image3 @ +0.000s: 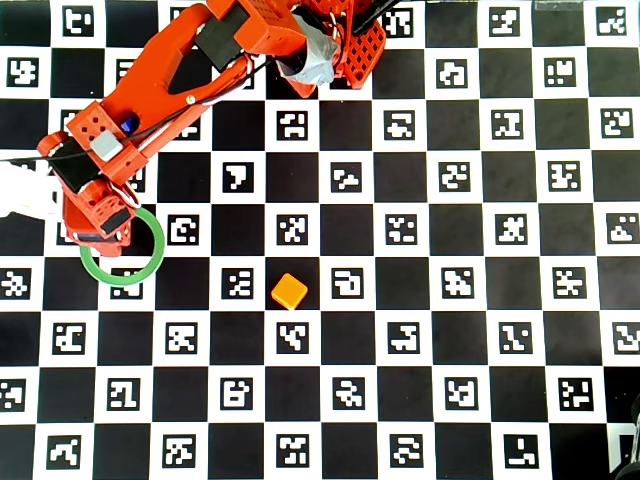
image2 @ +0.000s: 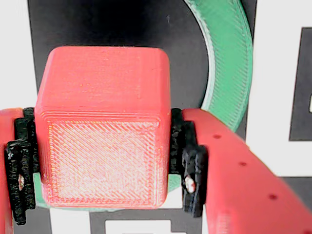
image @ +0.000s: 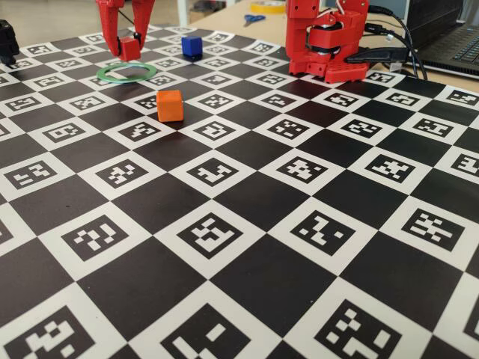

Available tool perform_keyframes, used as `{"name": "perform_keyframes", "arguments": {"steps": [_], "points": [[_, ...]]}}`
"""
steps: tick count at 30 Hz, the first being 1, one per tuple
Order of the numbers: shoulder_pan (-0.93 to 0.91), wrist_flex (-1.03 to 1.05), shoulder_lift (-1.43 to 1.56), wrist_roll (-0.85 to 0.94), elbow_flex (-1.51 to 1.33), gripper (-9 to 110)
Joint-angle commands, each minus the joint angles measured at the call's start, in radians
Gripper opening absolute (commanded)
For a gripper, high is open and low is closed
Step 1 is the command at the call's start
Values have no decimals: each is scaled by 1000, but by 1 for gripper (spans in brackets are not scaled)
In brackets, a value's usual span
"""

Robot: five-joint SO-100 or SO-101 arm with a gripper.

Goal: Grab the red cube then put it in the green circle then put the blue cube on top and finally the orange cube on top

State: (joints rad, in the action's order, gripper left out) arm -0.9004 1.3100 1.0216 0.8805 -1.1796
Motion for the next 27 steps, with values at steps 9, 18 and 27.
{"name": "perform_keyframes", "arguments": {"steps": [9,18,27], "points": [[9,-103,60,-17,-46,4],[28,-130,64,-32,-60,4],[37,-169,66,-35,-107,4]]}}
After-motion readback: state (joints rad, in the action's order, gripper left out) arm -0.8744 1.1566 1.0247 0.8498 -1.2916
